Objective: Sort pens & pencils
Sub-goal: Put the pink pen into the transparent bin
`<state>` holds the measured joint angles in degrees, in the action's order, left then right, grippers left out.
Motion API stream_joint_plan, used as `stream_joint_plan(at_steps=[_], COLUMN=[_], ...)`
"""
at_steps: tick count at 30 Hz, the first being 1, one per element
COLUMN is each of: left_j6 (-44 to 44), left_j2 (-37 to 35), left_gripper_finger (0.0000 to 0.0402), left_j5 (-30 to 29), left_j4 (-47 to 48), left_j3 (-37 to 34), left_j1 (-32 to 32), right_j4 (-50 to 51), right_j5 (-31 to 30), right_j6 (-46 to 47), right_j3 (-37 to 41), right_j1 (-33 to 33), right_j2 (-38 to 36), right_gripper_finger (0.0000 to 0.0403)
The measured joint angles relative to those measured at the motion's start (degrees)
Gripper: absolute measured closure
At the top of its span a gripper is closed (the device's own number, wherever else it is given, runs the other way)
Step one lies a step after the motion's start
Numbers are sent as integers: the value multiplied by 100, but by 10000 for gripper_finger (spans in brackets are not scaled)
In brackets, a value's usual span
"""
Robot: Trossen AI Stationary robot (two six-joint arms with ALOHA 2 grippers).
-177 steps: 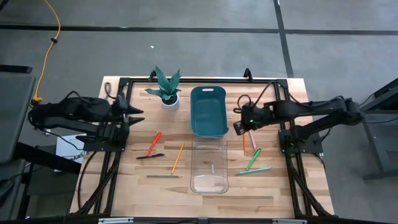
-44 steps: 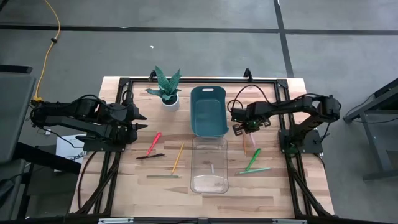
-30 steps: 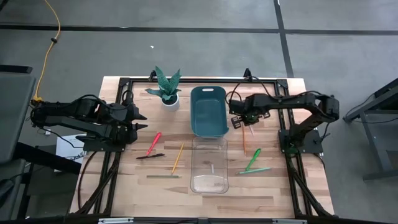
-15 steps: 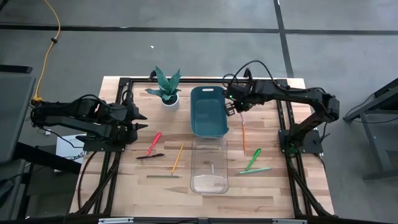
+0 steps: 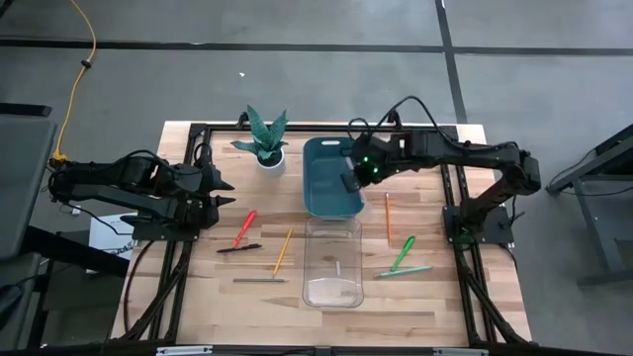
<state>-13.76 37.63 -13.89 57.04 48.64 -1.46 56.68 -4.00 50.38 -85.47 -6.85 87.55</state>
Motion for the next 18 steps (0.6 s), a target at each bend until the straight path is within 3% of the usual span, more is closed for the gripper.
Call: stream_joint_plan(at_steps=[10,18], left_j6=[0,-17], left_j2=[-1,-2], left_gripper_finger=[256,257], left_j5=[-1,36], left_j4=[0,9], left_j3=[0,0], left_j1=[0,-1], right_j4=[-641,-1212], right_j5=[103,-152], right_j6=[846,1443], right_j3=[0,-2], right_j1=[982,1764], right_j2=[20,273], right_gripper_finger=[391,391])
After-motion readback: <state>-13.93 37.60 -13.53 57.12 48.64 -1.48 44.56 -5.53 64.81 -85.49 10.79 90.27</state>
